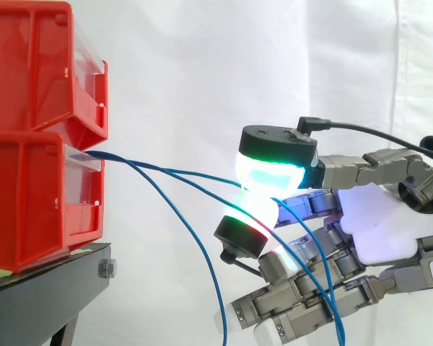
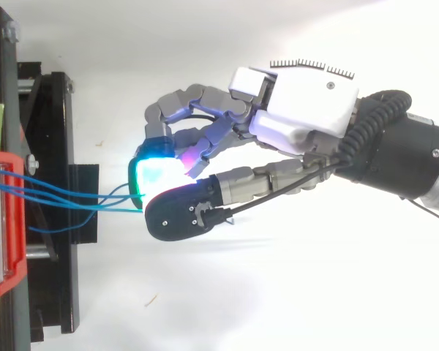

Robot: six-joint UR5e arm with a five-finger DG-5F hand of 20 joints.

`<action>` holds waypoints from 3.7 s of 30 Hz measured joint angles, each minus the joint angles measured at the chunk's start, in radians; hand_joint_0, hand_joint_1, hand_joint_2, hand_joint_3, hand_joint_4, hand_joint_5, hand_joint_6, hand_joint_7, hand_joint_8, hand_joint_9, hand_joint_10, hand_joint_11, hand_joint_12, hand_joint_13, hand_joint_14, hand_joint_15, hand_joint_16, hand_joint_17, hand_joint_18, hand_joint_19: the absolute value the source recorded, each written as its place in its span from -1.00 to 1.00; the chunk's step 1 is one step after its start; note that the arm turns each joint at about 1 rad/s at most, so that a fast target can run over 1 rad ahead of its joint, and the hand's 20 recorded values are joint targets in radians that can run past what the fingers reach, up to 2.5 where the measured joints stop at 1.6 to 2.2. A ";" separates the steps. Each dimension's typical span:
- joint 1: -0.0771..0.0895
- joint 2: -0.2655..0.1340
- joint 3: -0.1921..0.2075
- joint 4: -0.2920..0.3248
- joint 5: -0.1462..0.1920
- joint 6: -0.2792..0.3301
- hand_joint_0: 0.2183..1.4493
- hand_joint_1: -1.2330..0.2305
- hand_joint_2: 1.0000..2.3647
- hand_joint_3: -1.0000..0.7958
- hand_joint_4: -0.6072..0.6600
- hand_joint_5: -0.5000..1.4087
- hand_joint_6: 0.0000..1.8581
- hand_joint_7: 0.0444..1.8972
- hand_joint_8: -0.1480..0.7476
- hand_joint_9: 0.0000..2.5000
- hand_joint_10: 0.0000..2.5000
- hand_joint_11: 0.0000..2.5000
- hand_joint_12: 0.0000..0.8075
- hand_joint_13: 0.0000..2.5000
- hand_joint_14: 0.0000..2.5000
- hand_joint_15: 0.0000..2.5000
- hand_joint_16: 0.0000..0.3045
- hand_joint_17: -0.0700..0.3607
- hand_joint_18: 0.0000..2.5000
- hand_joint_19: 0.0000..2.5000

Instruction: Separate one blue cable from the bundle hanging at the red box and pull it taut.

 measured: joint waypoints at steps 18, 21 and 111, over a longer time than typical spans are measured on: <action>0.003 0.000 0.000 -0.001 0.001 -0.002 -0.26 -0.38 -0.96 0.04 -0.57 -0.67 0.01 0.37 -0.09 -0.58 -0.31 0.07 -0.33 -0.57 -0.99 -0.68 -0.81 -0.37 -0.66 -0.90; 0.003 0.000 0.000 -0.001 0.001 -0.002 -0.26 -0.37 -0.96 0.04 -0.56 -0.67 0.01 0.39 -0.07 -0.55 -0.22 0.04 -0.33 -0.57 -0.99 -0.68 -0.81 -0.37 -0.66 -0.90; 0.005 0.000 -0.014 0.029 0.010 -0.003 -0.26 -0.34 -0.96 0.02 -0.44 -0.68 0.01 0.37 -0.03 -0.26 0.42 0.02 -0.21 -0.40 -0.98 -0.48 -0.79 -0.34 -0.59 -0.84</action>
